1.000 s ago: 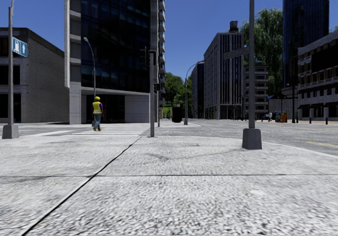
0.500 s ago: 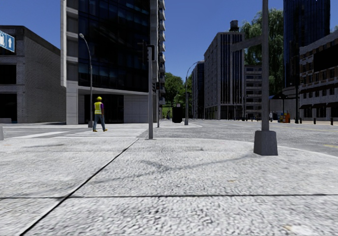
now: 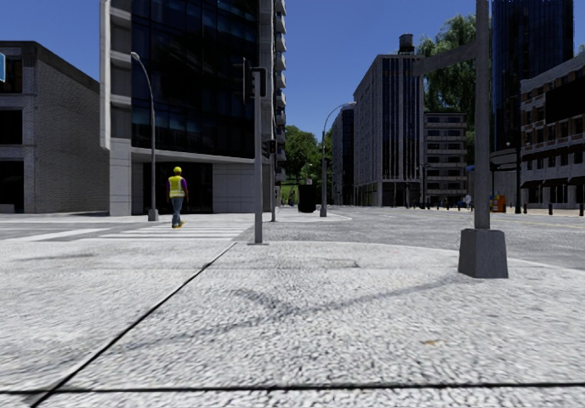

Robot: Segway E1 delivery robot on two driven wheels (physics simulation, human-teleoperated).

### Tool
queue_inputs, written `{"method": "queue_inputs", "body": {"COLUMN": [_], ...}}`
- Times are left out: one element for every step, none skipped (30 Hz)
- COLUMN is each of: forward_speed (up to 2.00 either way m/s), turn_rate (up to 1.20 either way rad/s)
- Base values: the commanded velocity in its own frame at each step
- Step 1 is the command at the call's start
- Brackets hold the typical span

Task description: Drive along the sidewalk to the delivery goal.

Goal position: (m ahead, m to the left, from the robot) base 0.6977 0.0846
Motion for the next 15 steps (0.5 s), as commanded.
{"method": "queue_inputs", "body": {"forward_speed": [0.94, 0.94, 0.94, 0.94, 0.84, 0.84, 0.58, 0.30, 0.10, 0.10, 0.00, 0.00, 0.00, 0.00, 0.00], "turn_rate": [0.00, 0.00, 0.00, 0.00, 0.00, 0.00, 0.00, 0.00, 0.00, 0.00, 0.00, 0.00, 0.00, 0.00, 0.00]}}
